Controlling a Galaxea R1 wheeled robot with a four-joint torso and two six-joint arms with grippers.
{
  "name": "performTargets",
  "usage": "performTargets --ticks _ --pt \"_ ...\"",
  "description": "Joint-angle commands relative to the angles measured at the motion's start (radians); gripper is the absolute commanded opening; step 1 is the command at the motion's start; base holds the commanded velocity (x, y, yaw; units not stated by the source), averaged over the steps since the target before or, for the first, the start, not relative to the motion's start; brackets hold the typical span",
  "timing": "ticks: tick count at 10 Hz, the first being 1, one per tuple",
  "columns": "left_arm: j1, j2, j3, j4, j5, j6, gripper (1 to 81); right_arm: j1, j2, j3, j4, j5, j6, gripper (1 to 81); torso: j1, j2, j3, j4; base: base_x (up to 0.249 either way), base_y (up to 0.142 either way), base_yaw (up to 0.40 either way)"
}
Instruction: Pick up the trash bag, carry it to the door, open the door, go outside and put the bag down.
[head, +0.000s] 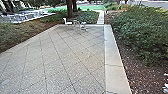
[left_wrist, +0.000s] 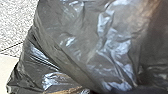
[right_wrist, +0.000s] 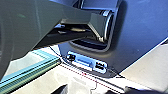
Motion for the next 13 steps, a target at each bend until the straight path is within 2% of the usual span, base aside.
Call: performTargets --ticks 1,2,3,4,5,6,8,13 --pt "-0.194 -0.026 -0.108 -0.039 0.187 -0.032 1.0 0.008 0.029 -0.039 -0.002 -0.070 0.000 81.1 0.000 0.000 0.000 0.098 0.000 0.000 0.000" --pt "-0.235 -0.021 -0.147 -0.039 0.226 -0.041 1.0 0.009 0.033 -0.051 0.001 -0.070 0.000 81.1 0.000 0.000 0.000 0.105 0.000 0.000 0.000" --pt "-0.274 -0.008 -0.193 -0.039 0.257 -0.045 1.0 0.009 0.036 -0.057 0.003 -0.068 0.000 81.1 0.000 0.000 0.000 0.028 0.000 0.000 0.000" --pt "-0.306 0.011 -0.229 -0.039 0.266 -0.052 1.0 0.009 0.038 -0.057 0.003 -0.068 0.000 81.1 0.000 0.000 0.000 0.049 0.000 0.000 0.000" --pt "-0.328 0.031 -0.257 -0.037 0.273 -0.058 1.0 0.008 0.038 -0.057 0.003 -0.067 0.000 81.1 0.000 0.000 -0.031 0.064 0.000 0.000 0.000" --pt "-0.349 0.054 -0.291 -0.037 0.274 -0.059 1.0 0.008 0.036 -0.059 0.003 -0.065 0.002 81.1 0.000 0.000 -0.094 0.068 0.000 0.000 0.000" --pt "-0.394 0.092 -0.351 -0.031 0.308 -0.059 1.0 0.008 0.036 -0.063 0.005 -0.065 0.002 81.1 0.000 0.000 -0.122 0.068 0.000 0.000 0.000" --pt "-0.450 0.104 -0.380 -0.030 0.320 -0.059 1.0 0.006 0.038 -0.071 0.005 -0.060 0.003 81.1 0.001 0.001 -0.289 0.068 0.000 0.000 0.000"
